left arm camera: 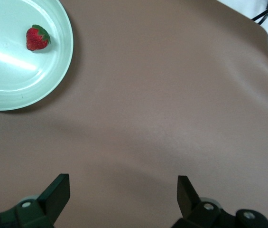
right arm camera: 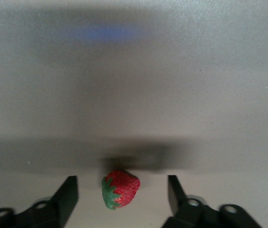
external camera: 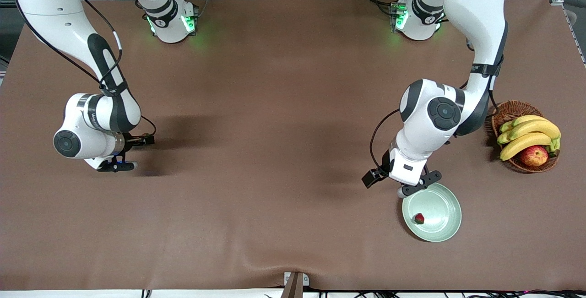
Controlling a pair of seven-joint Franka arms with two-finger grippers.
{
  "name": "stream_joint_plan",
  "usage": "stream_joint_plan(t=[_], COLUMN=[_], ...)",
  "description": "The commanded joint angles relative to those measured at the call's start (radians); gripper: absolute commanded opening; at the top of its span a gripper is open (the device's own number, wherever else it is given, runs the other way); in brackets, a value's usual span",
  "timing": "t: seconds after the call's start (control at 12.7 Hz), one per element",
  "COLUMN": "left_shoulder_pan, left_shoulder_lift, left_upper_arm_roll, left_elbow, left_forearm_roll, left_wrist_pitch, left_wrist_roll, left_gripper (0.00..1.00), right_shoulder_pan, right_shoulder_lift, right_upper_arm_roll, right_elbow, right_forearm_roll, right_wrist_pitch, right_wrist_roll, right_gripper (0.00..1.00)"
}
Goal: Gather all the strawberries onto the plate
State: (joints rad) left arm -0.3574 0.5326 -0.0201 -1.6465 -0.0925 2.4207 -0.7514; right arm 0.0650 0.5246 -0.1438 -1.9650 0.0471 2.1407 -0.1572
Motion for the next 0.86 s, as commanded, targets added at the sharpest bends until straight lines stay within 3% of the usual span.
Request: stream_joint_plan(t=[0.0, 0.47, 0.71, 0.79], left_shoulder_pan=[0.009, 0.0, 0.002, 0.0], left_shoulder_lift=[0.004, 0.013, 0.017, 0.017], left_upper_arm_roll=[-0.001, -0.001, -0.001, -0.001], left_elbow=[0.002, 0.004, 0.004, 0.004], left_forearm_roll=[0.014, 0.014, 0.014, 0.014], left_wrist_pitch=[0.001, 0.001, 0.001, 0.001], left_wrist_roll=[0.003, 0.001, 0.003, 0.003], left_gripper=[1.0, 1.0, 1.0, 1.0], right_shoulder_pan=[-0.014, -0.01, -0.005, -0.002], right_shoulder_lift=[-0.006, 0.011, 0.011, 0.005], right_upper_arm_roll=[0.009, 0.009, 0.012, 0.021], right_elbow=[-0.026, -0.035, 0.004, 0.055], right_forearm_roll=[0.011, 0.011, 0.051, 0.078], right_wrist_pitch=[0.004, 0.008, 0.018, 0.015], right_wrist_roll=[-0.03, -0.064, -0.062, -0.062], right_gripper=[0.69, 0.28, 0.0, 0.0])
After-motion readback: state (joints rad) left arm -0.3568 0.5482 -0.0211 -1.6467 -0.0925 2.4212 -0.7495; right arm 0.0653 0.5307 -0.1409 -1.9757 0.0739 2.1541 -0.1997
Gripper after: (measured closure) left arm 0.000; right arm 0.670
